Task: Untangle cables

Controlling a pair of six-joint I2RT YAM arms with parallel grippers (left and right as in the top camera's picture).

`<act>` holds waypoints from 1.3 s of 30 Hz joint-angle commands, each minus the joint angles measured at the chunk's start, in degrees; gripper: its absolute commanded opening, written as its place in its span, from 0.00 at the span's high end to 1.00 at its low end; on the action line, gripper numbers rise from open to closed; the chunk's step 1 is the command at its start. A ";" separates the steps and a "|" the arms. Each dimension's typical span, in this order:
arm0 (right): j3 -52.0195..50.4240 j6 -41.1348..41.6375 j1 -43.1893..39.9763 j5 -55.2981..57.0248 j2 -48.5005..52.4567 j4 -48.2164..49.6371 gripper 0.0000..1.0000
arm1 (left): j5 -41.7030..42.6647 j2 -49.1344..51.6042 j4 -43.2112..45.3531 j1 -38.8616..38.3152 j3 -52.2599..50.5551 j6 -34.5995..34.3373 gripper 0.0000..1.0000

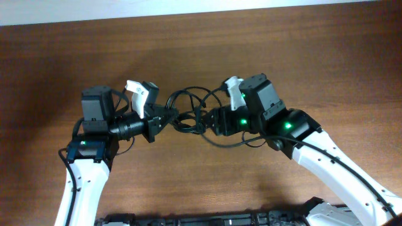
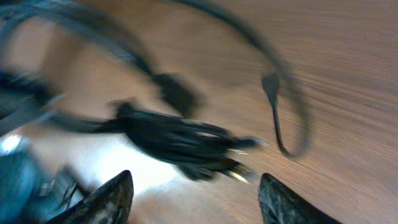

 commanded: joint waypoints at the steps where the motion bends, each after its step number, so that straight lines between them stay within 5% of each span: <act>1: -0.11 -20.00 0.09 -13.35 1.53 1.01 0.30 | 3.45 -0.28 0.39 0.09 0.63 1.77 1.00; 6: -0.11 -30.53 0.09 -13.42 5.68 2.01 0.25 | 14.93 -0.28 2.67 0.09 0.63 1.79 1.00; 7: -0.11 -30.51 0.09 -13.46 6.80 2.82 0.31 | 16.37 -0.28 3.04 0.11 0.63 1.77 1.00; 8: -0.11 -30.42 0.09 -13.64 7.61 3.26 0.50 | 16.11 -0.28 2.95 0.09 0.63 1.79 1.00; 10: -0.11 -29.83 0.09 -13.81 8.00 3.13 0.73 | 15.76 -0.28 2.99 0.11 0.63 1.77 1.00; 12: -0.11 -29.83 -0.04 -13.73 7.98 3.04 0.76 | 15.78 -0.28 2.97 0.11 0.63 1.77 1.00; 13: -0.11 -29.86 -0.02 -13.60 7.98 3.17 0.61 | 15.80 -0.28 2.97 0.09 0.63 1.75 1.00; 14: -0.11 -29.83 0.00 -13.64 7.98 3.19 0.35 | 15.89 -0.28 2.97 0.11 0.63 1.53 1.00; 15: -0.11 -29.83 0.04 -13.70 7.98 3.19 0.22 | 16.74 -0.28 2.99 0.09 0.63 1.55 1.00; 17: -0.11 -29.83 0.04 -14.32 8.04 3.19 0.22 | 16.87 -0.28 2.99 0.09 0.63 1.57 1.00; 20: -0.11 -29.83 0.02 -14.47 8.04 2.49 0.87 | 15.19 -0.28 4.33 0.11 0.63 1.38 1.00; 22: -0.11 -26.05 -0.04 -13.51 8.04 0.90 0.96 | 6.10 -0.28 6.58 0.15 0.63 -6.80 1.00; 25: -0.11 -16.37 -0.04 -6.73 8.02 -4.68 0.96 | -27.26 -0.28 3.45 0.26 0.63 -29.07 1.00; 28: -0.11 -11.58 -0.02 -4.90 7.80 -7.19 0.96 | -50.73 -0.28 -6.10 0.26 0.63 -43.43 1.00; 35: -0.11 10.43 0.04 -4.94 8.04 1.73 0.96 | -30.29 -0.28 -1.40 -4.26 0.61 -41.33 1.00; 39: -0.11 13.75 0.02 -8.13 8.35 3.08 0.96 | -38.99 -0.22 -0.46 -12.26 0.52 -41.38 1.00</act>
